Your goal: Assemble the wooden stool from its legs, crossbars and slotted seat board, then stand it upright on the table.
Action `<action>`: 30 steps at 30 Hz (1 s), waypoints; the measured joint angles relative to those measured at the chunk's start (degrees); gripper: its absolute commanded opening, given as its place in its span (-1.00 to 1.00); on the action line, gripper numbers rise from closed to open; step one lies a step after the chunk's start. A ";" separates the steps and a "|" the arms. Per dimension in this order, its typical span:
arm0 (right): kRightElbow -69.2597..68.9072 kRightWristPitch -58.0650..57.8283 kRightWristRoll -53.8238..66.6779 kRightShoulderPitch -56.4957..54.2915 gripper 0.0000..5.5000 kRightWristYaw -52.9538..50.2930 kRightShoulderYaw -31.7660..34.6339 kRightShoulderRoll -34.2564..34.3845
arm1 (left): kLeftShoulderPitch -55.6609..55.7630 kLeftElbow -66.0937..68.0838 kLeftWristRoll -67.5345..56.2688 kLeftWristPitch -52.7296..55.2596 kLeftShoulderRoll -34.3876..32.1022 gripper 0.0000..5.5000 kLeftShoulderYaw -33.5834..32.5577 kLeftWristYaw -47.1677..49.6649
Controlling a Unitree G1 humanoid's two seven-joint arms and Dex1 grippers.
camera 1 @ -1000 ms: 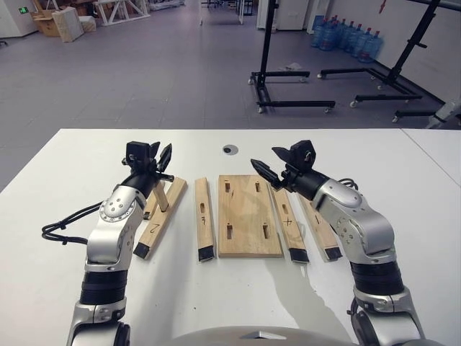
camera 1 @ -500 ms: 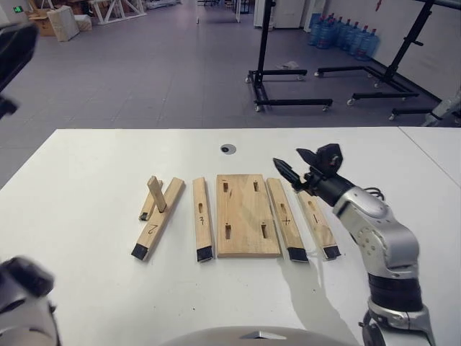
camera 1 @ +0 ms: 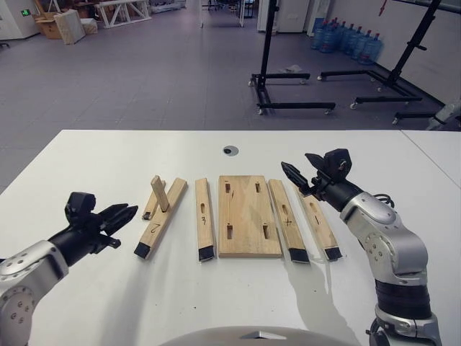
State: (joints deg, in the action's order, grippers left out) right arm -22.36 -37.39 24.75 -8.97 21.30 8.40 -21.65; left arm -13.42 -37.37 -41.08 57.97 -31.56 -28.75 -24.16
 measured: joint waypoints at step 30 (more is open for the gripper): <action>-0.45 0.18 -0.05 0.07 0.45 -2.08 -3.48 3.12 | 2.04 6.26 15.67 -0.20 6.62 0.69 21.10 13.16</action>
State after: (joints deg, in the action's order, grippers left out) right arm -22.82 -37.21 24.70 -8.90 19.22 4.92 -18.53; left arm -11.38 -31.12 -25.41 57.78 -24.94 -7.65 -11.00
